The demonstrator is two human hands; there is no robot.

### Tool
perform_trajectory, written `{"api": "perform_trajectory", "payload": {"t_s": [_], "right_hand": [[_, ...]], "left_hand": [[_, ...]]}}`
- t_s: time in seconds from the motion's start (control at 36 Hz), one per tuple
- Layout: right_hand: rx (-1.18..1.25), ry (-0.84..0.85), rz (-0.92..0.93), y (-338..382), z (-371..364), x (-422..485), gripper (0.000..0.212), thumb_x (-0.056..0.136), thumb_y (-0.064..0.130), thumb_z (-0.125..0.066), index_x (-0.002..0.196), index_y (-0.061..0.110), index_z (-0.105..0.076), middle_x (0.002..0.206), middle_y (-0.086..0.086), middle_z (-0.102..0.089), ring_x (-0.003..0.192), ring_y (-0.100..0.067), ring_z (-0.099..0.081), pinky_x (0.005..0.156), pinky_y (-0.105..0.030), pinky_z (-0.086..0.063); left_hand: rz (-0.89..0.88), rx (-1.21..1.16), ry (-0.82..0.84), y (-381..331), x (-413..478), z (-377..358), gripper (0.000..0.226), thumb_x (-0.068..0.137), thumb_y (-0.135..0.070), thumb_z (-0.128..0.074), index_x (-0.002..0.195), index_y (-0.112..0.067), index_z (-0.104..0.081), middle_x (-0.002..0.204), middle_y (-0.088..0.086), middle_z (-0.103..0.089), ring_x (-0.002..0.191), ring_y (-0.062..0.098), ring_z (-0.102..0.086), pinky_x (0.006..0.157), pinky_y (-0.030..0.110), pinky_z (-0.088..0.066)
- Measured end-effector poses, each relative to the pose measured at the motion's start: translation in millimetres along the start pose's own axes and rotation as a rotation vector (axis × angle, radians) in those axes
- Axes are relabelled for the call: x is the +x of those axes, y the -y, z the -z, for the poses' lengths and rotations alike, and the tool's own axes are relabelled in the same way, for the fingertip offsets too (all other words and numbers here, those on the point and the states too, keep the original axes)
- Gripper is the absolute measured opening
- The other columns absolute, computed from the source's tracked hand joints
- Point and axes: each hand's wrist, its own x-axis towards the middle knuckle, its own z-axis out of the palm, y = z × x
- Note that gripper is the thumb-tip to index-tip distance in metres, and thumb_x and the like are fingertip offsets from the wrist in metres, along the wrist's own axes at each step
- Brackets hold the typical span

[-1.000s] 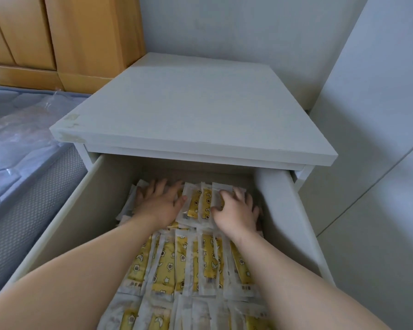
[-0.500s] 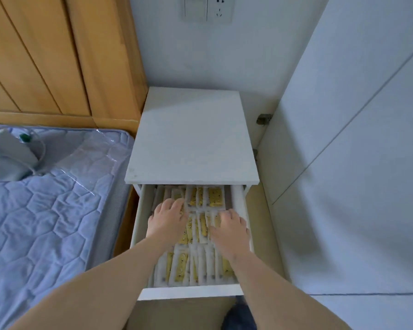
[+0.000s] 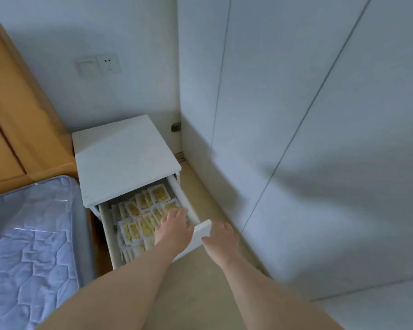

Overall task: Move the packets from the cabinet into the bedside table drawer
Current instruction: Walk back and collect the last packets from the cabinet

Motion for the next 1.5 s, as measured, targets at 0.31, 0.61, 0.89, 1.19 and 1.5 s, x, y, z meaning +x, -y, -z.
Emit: {"api": "perform_trajectory", "payload": {"t_s": [0.31,0.61,0.89,1.19,1.5], "right_hand": [[0.29,-0.274,-0.369,-203,57,-143,0.052,0.094,0.035,-0.044,0.143,0.023,-0.03,0.151,0.0,-0.024,0.136,-0.024,-0.027,0.107,-0.034,-0.027],[0.58,-0.625,-0.869,-433,54,-383,0.054,0.092,0.031,-0.045,0.143,0.023,-0.031,0.152,-0.001,-0.025,0.135,-0.025,-0.03,0.107,-0.036,-0.028],[0.956,-0.949,-1.306,-548,-12,-579,0.053,0.091,0.031,-0.045,0.141,0.024,-0.033,0.148,0.0,-0.031,0.133,-0.026,-0.032,0.107,-0.036,-0.028],[1.294,-1.263,-1.698,-651,-62,-750,0.057,0.089,0.029,-0.046,0.143,0.024,-0.029,0.149,-0.002,-0.029,0.134,-0.027,-0.03,0.109,-0.038,-0.027],[1.305,-2.075,-1.781,-758,-42,-942,0.054,0.088,0.023,-0.051,0.14,0.019,-0.037,0.148,0.0,-0.031,0.132,-0.024,-0.035,0.108,-0.039,-0.033]], "left_hand": [[-0.444,0.215,0.194,-161,-127,-137,0.048,0.098,-0.031,-0.039,0.144,-0.023,-0.029,0.15,-0.001,-0.028,0.136,0.021,-0.03,0.105,0.036,-0.033],[-0.969,0.39,0.494,-289,-372,-326,0.046,0.098,-0.032,-0.039,0.142,-0.022,-0.03,0.148,-0.001,-0.028,0.133,0.021,-0.032,0.104,0.035,-0.034],[-1.443,0.631,0.761,-327,-598,-457,0.045,0.096,-0.032,-0.043,0.139,-0.023,-0.036,0.145,0.001,-0.033,0.132,0.023,-0.034,0.102,0.034,-0.035],[-1.812,0.806,1.041,-352,-830,-581,0.046,0.096,-0.035,-0.042,0.139,-0.02,-0.037,0.145,0.006,-0.034,0.132,0.027,-0.037,0.106,0.035,-0.033],[-2.052,0.645,1.47,-398,-1115,-635,0.041,0.096,-0.031,-0.043,0.134,-0.016,-0.043,0.136,0.007,-0.045,0.113,0.023,-0.053,0.08,0.026,-0.04]]}}
